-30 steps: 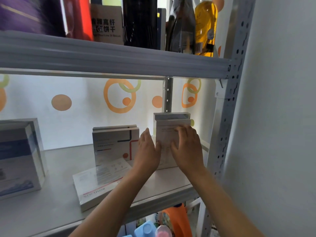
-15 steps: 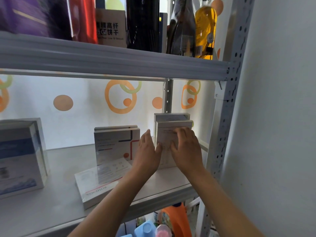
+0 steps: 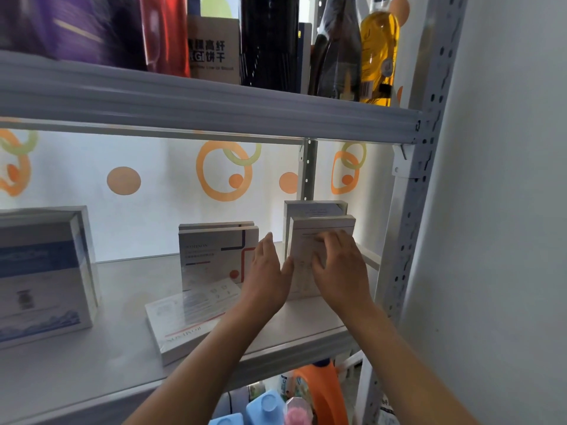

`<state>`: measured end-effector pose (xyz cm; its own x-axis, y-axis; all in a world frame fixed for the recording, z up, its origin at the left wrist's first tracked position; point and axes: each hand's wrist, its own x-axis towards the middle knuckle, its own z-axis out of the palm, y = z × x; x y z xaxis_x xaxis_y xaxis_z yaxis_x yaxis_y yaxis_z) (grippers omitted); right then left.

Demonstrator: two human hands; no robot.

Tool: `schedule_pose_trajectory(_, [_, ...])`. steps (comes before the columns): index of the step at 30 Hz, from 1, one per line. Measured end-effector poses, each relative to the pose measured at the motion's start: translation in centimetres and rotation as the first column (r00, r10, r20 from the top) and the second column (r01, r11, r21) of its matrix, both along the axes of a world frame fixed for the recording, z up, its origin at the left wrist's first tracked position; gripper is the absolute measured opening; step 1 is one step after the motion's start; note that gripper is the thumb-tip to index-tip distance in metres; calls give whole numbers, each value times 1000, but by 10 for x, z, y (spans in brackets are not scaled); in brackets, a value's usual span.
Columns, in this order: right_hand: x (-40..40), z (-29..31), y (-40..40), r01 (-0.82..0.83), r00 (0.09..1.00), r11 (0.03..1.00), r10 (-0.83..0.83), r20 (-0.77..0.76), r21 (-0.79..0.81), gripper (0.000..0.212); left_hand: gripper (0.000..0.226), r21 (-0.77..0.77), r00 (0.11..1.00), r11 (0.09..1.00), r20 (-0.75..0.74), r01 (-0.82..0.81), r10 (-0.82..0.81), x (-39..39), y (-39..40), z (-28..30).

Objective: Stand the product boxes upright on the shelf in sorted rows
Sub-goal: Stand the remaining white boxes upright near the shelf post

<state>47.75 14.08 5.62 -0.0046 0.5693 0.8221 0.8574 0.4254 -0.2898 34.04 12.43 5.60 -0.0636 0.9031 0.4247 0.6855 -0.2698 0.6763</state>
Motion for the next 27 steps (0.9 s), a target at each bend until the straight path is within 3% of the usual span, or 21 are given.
schedule_pose_trajectory(9, [2, 11, 5, -16, 1000, 999, 16, -3, 29, 33, 72, -24, 1000, 999, 16, 21, -20, -2, 5, -3])
schedule_pose_trajectory(13, [13, 29, 14, 21, 999, 988, -16, -29, 154, 35, 83, -49, 989, 997, 136, 62, -55, 0, 17, 0])
schedule_pose_trajectory(15, [17, 44, 21, 25, 1000, 989, -22, -22, 145, 31, 76, -37, 978, 996, 198, 76, -68, 3, 24, 0])
schedule_pose_trajectory(18, [22, 71, 37, 44, 997, 999, -42, 68, -19, 34, 37, 43, 968, 998, 245, 51, -59, 8, 31, -4])
schedule_pose_trajectory(21, [24, 93, 55, -28, 997, 929, 52, 55, -369, 37, 13, 78, 966, 997, 256, 4, -23, 7, 32, -8])
schedule_pose_trajectory(23, [24, 102, 63, -138, 990, 834, 126, -60, -534, 35, 8, 67, 969, 998, 245, 6, -23, 4, 32, -6])
schedule_pose_trajectory(27, [26, 112, 68, -185, 982, 795, 178, -69, -579, 31, 13, -2, 969, 1000, 245, 17, -16, -7, 26, 1])
